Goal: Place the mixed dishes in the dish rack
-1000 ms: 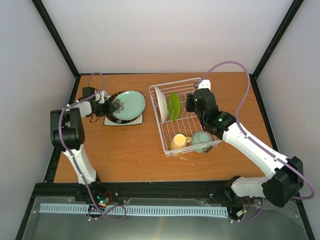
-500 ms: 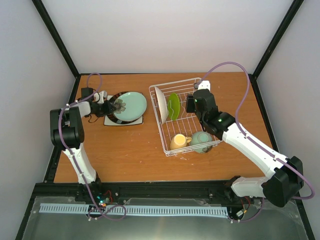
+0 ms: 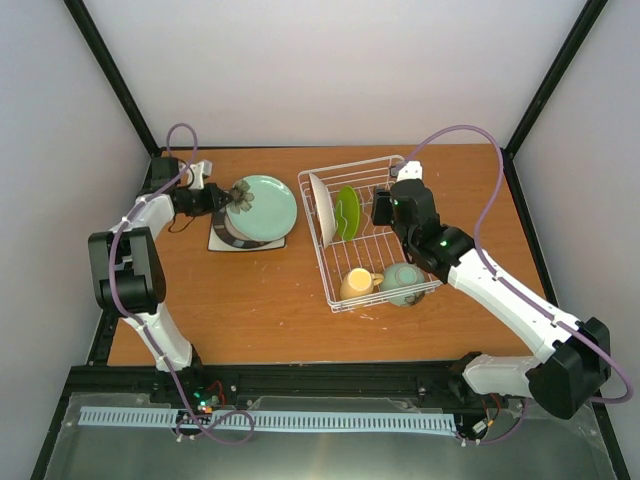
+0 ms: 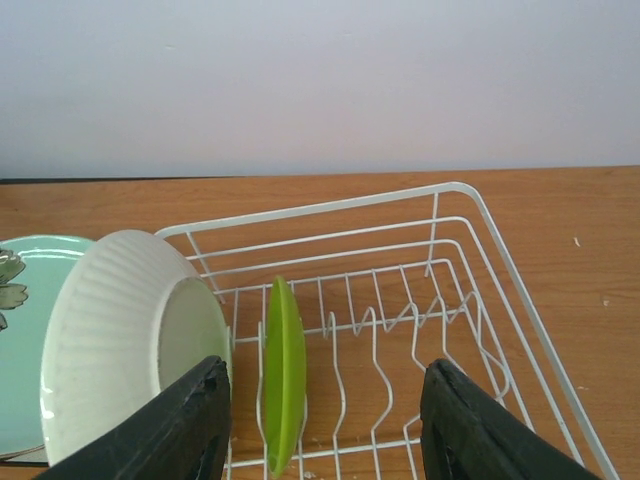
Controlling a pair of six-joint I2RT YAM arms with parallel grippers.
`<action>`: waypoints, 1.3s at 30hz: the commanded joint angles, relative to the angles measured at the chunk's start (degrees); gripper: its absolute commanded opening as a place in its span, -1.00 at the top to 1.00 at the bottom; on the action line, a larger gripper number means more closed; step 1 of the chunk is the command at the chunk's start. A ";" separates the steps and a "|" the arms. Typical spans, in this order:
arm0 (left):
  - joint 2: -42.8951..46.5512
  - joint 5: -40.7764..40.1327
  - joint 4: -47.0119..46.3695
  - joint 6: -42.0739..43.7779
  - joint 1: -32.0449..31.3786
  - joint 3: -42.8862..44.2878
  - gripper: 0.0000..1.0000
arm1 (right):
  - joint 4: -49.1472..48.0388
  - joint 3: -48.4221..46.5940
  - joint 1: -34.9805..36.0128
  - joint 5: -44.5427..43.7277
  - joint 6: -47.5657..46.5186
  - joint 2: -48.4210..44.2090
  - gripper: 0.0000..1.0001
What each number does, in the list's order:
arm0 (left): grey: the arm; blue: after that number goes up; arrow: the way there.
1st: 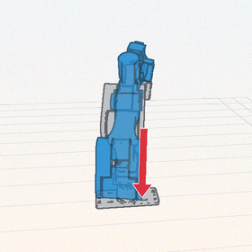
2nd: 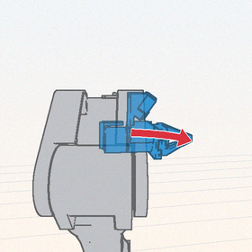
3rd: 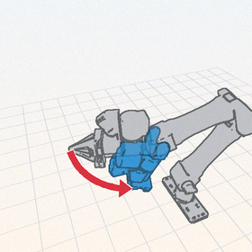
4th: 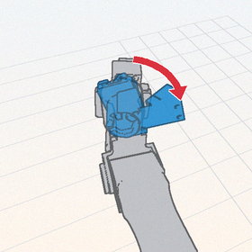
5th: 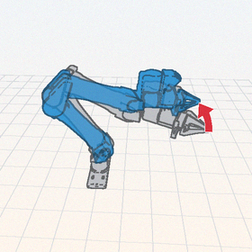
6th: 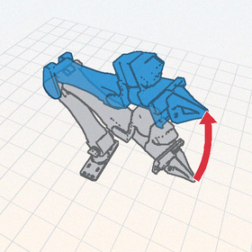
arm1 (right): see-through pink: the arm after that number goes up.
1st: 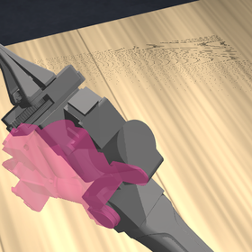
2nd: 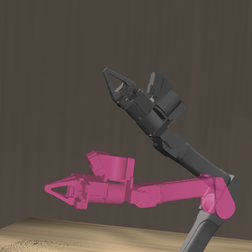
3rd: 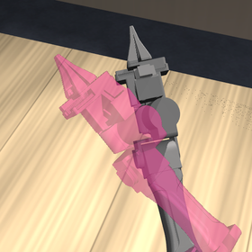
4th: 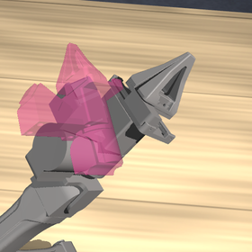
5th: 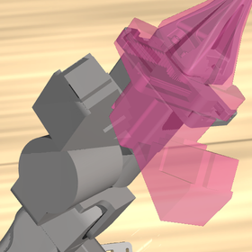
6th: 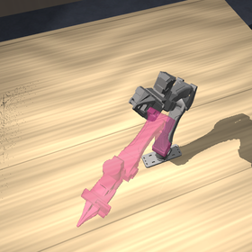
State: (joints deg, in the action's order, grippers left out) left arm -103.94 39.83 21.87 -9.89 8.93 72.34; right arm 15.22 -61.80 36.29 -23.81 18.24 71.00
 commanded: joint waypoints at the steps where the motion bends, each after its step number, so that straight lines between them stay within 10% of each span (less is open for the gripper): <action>1: 3.59 5.57 1.41 2.16 -0.23 5.60 0.99 | -3.24 0.80 -0.37 2.52 0.37 -1.26 -0.03; 11: 3.84 11.55 -0.40 1.46 1.18 4.85 0.99 | -4.59 -0.40 -0.40 8.76 -0.63 -0.40 -0.04; 39: 14.02 25.29 1.77 -1.05 2.87 13.21 0.99 | -30.84 -11.46 -6.58 74.27 20.96 26.66 -0.25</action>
State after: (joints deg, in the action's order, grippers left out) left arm -92.73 57.47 26.70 -8.49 11.49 82.21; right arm -7.22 -69.71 30.63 41.82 32.27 95.29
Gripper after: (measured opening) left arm 0.066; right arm 0.621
